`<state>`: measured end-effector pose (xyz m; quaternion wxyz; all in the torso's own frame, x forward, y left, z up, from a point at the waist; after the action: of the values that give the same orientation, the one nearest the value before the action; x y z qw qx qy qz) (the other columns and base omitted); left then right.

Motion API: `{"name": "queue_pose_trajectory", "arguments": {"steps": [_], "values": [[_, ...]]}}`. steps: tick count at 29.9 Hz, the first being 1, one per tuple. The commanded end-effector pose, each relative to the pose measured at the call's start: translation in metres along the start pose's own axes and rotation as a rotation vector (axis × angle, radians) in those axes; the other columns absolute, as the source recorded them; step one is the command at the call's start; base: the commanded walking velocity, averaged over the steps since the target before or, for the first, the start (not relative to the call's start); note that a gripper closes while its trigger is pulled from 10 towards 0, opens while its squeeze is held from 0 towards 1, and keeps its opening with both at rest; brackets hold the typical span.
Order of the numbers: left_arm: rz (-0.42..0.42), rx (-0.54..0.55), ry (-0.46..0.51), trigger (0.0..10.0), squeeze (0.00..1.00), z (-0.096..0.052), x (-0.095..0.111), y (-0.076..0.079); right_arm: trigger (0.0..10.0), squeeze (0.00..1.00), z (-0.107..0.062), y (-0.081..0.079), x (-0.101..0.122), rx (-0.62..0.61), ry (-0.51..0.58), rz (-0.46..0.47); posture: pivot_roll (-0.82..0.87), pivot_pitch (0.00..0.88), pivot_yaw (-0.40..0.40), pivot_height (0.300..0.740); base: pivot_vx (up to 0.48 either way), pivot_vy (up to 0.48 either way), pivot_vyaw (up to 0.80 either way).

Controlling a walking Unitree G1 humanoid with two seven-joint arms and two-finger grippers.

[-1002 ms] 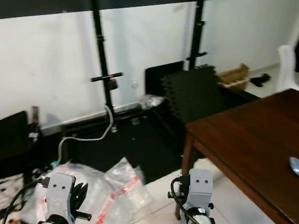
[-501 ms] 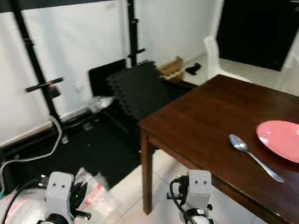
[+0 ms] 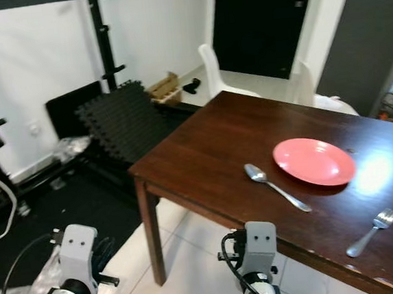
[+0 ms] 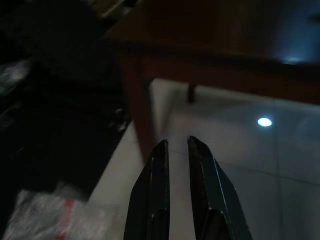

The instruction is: Setting the table

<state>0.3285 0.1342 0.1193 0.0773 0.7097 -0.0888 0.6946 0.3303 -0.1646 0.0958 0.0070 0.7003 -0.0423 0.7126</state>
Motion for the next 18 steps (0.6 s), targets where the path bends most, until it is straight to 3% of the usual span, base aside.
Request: {"name": "queue_pose_trajectory", "arguments": {"steps": [1, 18], "values": [[0.007, 0.007, -0.033, 10.0, 0.00, -0.0040, -0.0100, -0.0022, 10.0, 0.00, -0.0028, 0.0007, -0.0060, -0.005, -0.023, 0.010, 0.01, 0.087, 0.066, 0.740, 0.000, 0.000, -0.80], [0.004, 0.005, -0.025, 10.0, 0.00, -0.0022, -0.0081, -0.0011, 10.0, 0.00, -0.0016, 0.0013, -0.0048, -0.001, -0.020, 0.005, 0.01, 0.080, 0.063, 0.740, 0.000, 0.000, -0.80]]}}
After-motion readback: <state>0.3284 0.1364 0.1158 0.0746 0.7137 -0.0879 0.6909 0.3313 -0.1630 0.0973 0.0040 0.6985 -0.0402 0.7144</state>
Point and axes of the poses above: a point about 5 cm out from each wrist's last joint towards the gripper, its own z axis pointing out of the wrist towards the gripper, its own x axis along the axis of the wrist's last joint, y = z × x, the point moved 3 cm from there along z, pointing out of the wrist towards the gripper, and after that the axes turned 4 degrees about -z, right-handed, at the moved point
